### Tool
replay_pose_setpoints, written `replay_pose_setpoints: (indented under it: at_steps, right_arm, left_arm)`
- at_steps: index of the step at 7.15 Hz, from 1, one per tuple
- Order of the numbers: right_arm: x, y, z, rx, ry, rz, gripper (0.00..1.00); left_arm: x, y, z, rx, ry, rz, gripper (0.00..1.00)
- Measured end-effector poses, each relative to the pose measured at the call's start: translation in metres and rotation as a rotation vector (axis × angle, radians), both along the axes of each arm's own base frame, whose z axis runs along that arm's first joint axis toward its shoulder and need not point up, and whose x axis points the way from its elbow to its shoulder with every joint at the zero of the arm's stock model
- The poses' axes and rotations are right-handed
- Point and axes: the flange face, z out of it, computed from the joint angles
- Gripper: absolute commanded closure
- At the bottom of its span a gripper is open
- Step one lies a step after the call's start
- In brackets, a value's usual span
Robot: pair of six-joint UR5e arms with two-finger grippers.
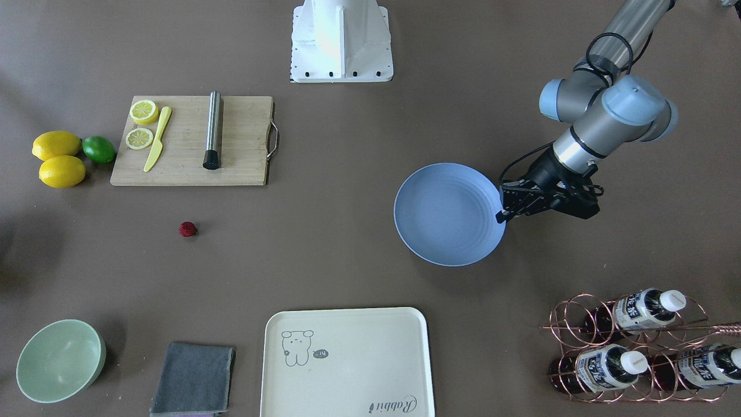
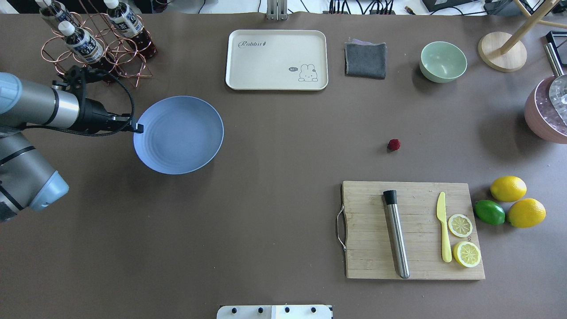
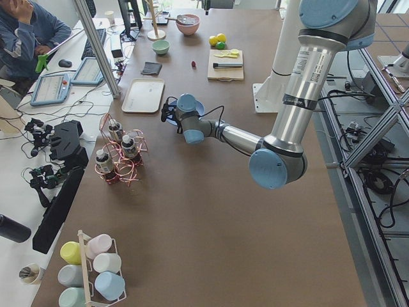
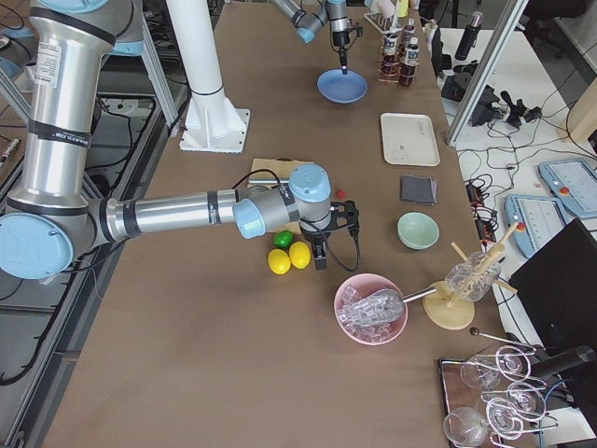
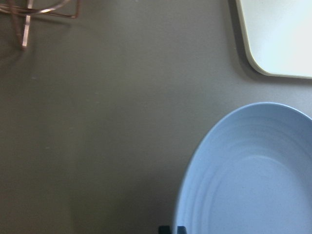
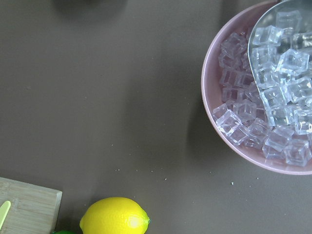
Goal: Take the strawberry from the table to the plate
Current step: 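Push the light blue plate with the left gripper toward the table center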
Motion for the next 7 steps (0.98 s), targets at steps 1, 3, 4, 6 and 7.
replay_pose_setpoints:
  at_steps: [1,3,4,6,7]
  right_arm:
    - [0.0,0.0,0.0,0.0,-0.001,0.0,0.0]
    - [-0.001,0.0,-0.001,0.0,-0.004,-0.003,0.0]
    - [-0.003,0.0,-0.001,0.0,-0.005,-0.006,0.0]
    - [-0.005,0.0,0.0,-0.003,-0.006,-0.011,0.0]
    - [-0.005,0.0,0.003,-0.008,-0.006,-0.013,0.0]
  left_arm:
    - [0.029,0.004,-0.023,-0.008,-0.002,-0.009,1.0]
    - [0.08,0.02,-0.064,-0.023,0.003,-0.026,1.0]
    - [0.099,0.027,-0.08,-0.025,-0.003,-0.036,1.0]
    - [0.12,0.036,-0.099,-0.034,-0.012,-0.045,1.0]
    - [0.123,0.037,-0.102,-0.034,-0.012,-0.046,0.02]
